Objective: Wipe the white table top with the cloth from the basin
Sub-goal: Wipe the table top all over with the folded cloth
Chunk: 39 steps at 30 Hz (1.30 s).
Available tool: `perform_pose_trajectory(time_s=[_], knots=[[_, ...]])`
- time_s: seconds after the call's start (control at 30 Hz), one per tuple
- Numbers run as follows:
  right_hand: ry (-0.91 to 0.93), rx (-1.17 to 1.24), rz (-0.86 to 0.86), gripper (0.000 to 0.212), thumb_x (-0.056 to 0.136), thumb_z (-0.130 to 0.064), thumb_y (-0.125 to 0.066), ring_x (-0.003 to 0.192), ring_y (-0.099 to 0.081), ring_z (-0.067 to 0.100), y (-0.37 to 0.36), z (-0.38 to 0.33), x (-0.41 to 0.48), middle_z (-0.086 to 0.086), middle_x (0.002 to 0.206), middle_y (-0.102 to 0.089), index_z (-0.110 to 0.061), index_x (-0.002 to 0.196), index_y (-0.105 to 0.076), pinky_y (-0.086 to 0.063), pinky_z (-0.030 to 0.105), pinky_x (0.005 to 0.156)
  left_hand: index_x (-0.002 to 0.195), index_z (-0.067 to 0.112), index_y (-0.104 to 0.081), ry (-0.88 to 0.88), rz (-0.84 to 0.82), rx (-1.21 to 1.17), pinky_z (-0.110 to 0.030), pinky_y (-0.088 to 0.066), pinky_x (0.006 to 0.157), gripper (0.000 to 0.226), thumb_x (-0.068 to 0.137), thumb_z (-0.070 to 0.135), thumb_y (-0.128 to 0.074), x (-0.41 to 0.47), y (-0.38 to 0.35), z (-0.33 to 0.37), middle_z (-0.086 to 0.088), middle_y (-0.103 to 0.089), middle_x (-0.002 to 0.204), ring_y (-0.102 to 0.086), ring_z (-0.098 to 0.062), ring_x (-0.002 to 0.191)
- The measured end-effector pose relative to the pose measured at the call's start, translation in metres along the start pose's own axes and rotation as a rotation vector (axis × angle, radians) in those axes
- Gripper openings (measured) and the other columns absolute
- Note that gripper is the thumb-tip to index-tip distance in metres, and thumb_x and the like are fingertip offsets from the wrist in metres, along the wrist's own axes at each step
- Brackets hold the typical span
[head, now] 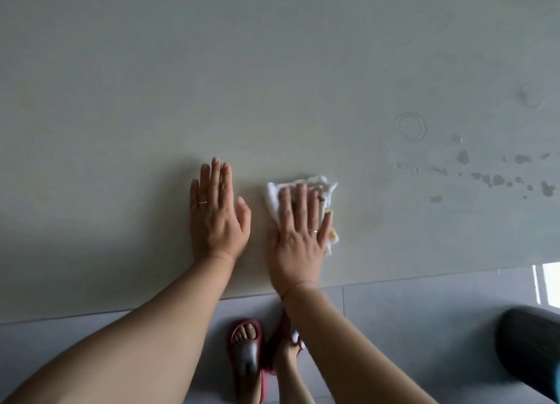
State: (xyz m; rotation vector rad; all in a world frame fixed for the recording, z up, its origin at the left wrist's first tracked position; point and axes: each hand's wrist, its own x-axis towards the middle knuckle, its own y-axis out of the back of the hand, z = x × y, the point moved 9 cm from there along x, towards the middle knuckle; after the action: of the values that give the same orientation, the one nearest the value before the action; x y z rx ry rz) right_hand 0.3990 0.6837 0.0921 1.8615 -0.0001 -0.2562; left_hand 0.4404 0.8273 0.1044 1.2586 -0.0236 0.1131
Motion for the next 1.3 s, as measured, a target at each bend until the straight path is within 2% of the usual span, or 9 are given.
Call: perform_pose_trajectory(time_s=[0.1, 0.2, 0.33, 0.5, 0.67, 0.77, 0.9, 1.17, 1.3], knots=[[0.261, -0.014, -0.050, 0.060, 0.093, -0.035, -0.041, 0.146, -0.008, 0.021, -0.014, -0.038, -0.038, -0.002, 0.157, -0.013, -0.028, 0.149, -0.021, -0.005, 0.046, 0.116, 0.139, -0.004, -0.041, 0.023, -0.002, -0.076, -0.048, -0.024, 0.114, 0.058, 0.085, 0.018, -0.035, -0.001, 0.004, -0.003, -0.022, -0.037, 0.148, -0.036, -0.038, 0.136], [0.374, -0.029, -0.081, 0.065, 0.089, -0.026, -0.052, 0.146, -0.006, 0.017, -0.001, 0.004, -0.031, -0.004, 0.157, -0.015, -0.028, 0.148, -0.025, -0.008, 0.044, 0.117, 0.141, -0.003, -0.037, 0.016, -0.017, -0.133, -0.048, -0.022, 0.115, 0.058, 0.088, 0.022, -0.033, -0.002, 0.008, -0.005, -0.022, -0.032, 0.150, -0.032, -0.037, 0.139], [-0.034, -0.042, -0.038, 0.063, 0.091, -0.027, -0.036, 0.144, 0.009, 0.009, 0.037, 0.120, -0.017, -0.005, 0.159, -0.005, -0.030, 0.149, -0.013, 0.000, 0.043, 0.119, 0.143, 0.000, -0.036, 0.004, -0.003, -0.143, -0.045, -0.012, 0.117, 0.058, 0.089, 0.023, -0.034, -0.010, 0.014, -0.005, -0.019, -0.028, 0.153, -0.026, -0.035, 0.142], [-0.248, 0.024, 0.035, 0.065, 0.093, -0.025, -0.043, 0.146, 0.001, 0.020, 0.032, 0.103, -0.025, -0.001, 0.159, -0.005, -0.028, 0.150, -0.013, 0.004, 0.041, 0.117, 0.144, 0.005, -0.036, 0.073, -0.044, -0.022, -0.048, -0.014, 0.116, 0.057, 0.090, 0.023, -0.033, -0.072, 0.007, -0.009, -0.015, -0.028, 0.154, -0.026, -0.033, 0.142], [0.032, 0.029, -0.062, 0.062, 0.089, -0.036, -0.027, 0.146, 0.008, 0.021, -0.014, -0.012, -0.070, -0.004, 0.158, 0.003, -0.030, 0.149, -0.014, 0.012, 0.038, 0.116, 0.142, 0.004, -0.039, 0.085, -0.075, 0.007, -0.050, -0.020, 0.114, 0.059, 0.087, 0.022, -0.033, -0.076, 0.001, -0.011, -0.018, -0.032, 0.151, -0.030, -0.037, 0.140], [0.152, 0.015, -0.055, 0.052, 0.088, -0.036, -0.039, 0.140, -0.029, 0.026, -0.007, -0.025, -0.071, 0.003, 0.151, -0.035, -0.027, 0.140, -0.041, -0.013, 0.041, 0.114, 0.142, 0.002, -0.038, 0.080, -0.096, 0.003, -0.051, -0.022, 0.114, 0.060, 0.086, 0.022, -0.031, -0.077, 0.000, -0.011, -0.018, -0.031, 0.152, -0.028, -0.036, 0.141], [0.345, -0.037, -0.043, 0.050, 0.080, -0.028, -0.052, 0.134, -0.038, 0.028, 0.010, 0.003, -0.051, 0.007, 0.140, -0.048, -0.022, 0.130, -0.052, -0.014, 0.044, 0.117, 0.142, 0.002, -0.039, 0.077, -0.088, 0.017, -0.051, -0.022, 0.114, 0.061, 0.085, 0.022, -0.033, -0.077, 0.002, -0.009, -0.018, -0.032, 0.152, -0.028, -0.037, 0.141], [-0.173, -0.031, 0.058, 0.062, 0.085, -0.027, -0.026, 0.146, -0.008, 0.021, 0.075, 0.201, -0.007, 0.006, 0.157, -0.018, -0.018, 0.147, -0.027, -0.005, 0.039, 0.119, 0.143, 0.003, -0.036, 0.069, -0.076, 0.063, -0.050, -0.019, 0.115, 0.061, 0.086, 0.025, -0.034, -0.077, -0.001, -0.010, -0.017, -0.030, 0.153, -0.025, -0.036, 0.142], [-0.355, 0.005, 0.101, 0.070, 0.081, -0.023, -0.034, 0.146, -0.002, 0.022, 0.064, 0.191, -0.005, 0.008, 0.159, -0.012, -0.015, 0.149, -0.019, 0.000, 0.041, 0.119, 0.143, 0.005, -0.036, 0.087, -0.059, 0.067, -0.048, -0.018, 0.115, 0.060, 0.086, 0.025, -0.035, -0.077, -0.003, -0.010, -0.015, -0.030, 0.153, -0.025, -0.035, 0.142]])
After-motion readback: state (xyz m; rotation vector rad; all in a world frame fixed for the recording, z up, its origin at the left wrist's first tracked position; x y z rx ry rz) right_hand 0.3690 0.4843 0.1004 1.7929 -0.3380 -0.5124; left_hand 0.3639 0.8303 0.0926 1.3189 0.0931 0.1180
